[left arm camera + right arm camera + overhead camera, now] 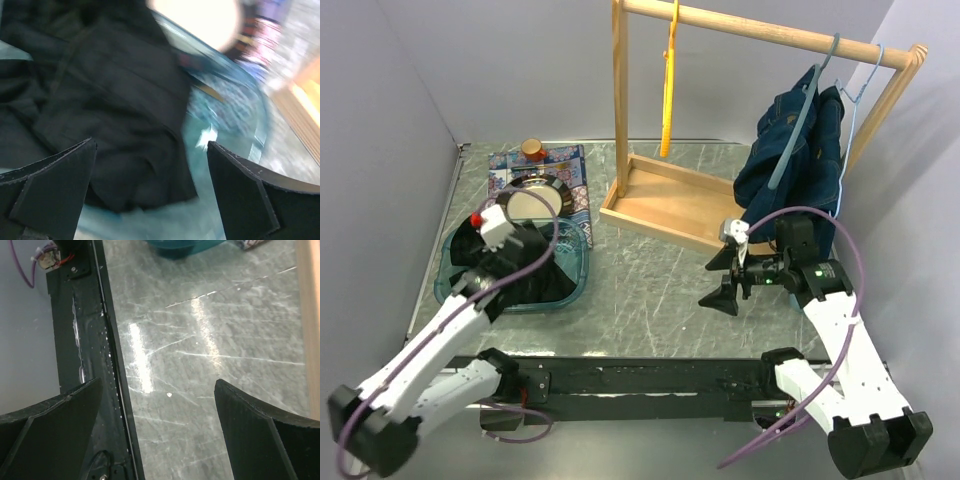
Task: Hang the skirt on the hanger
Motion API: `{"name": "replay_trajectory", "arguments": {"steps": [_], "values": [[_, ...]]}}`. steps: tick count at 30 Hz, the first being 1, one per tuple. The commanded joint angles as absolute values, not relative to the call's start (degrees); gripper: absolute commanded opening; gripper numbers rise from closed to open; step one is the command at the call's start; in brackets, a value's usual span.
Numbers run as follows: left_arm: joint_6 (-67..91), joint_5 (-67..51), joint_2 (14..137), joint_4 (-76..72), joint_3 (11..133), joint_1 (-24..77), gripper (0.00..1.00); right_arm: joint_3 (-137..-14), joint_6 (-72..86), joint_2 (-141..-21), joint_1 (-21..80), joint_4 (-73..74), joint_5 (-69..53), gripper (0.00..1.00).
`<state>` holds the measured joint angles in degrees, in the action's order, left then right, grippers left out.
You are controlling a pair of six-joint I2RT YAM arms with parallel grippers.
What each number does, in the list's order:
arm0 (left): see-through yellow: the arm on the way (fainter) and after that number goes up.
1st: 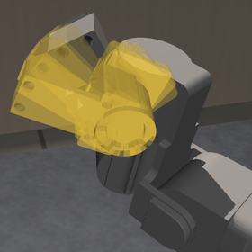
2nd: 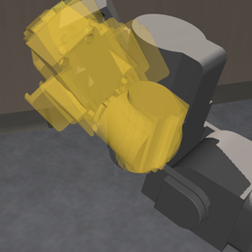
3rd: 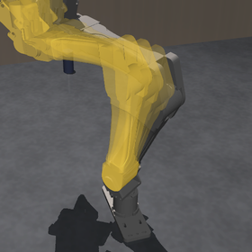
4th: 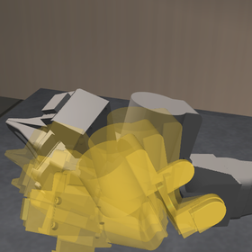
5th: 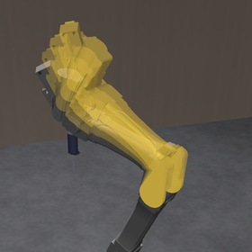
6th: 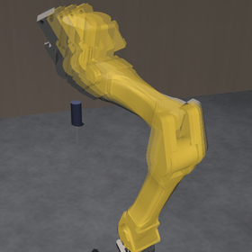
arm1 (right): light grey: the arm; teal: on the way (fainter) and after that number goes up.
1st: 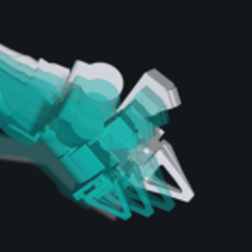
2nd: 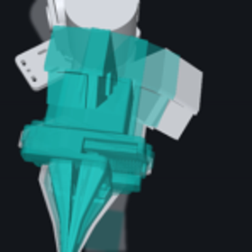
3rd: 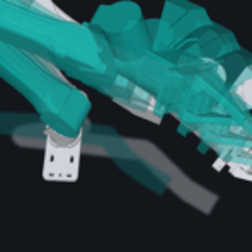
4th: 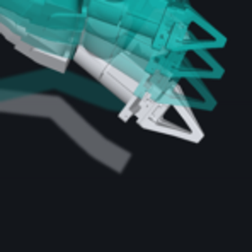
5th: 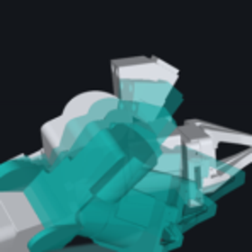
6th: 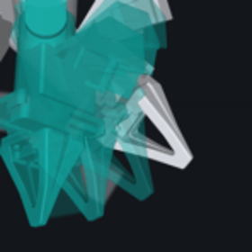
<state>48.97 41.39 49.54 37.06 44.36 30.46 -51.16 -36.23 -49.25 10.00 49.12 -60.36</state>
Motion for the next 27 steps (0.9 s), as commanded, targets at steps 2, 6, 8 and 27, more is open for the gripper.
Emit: {"name": "replay_trajectory", "arguments": {"steps": [2,6,8,27], "values": [[46.2,28.0,54.4,26.1,43.4,17.8,0.98,-45.3,-39.8,-50.0,10.5,43.9,-62.8,1.0],[50.4,29.5,66.2,29.1,46.6,15.9,0.96,-45.6,-38.9,-51.8,10.5,43.2,-60.4,1.0],[51.2,28.0,73.2,30.1,48.5,15.3,0.94,-46.1,-39.9,-52.5,10.5,44.8,-60.6,1.0],[36.7,19.4,54.2,32.7,63.6,15.6,0.01,-45.4,-41.2,-48.5,10.5,46.4,-60.8,1.0]]}}
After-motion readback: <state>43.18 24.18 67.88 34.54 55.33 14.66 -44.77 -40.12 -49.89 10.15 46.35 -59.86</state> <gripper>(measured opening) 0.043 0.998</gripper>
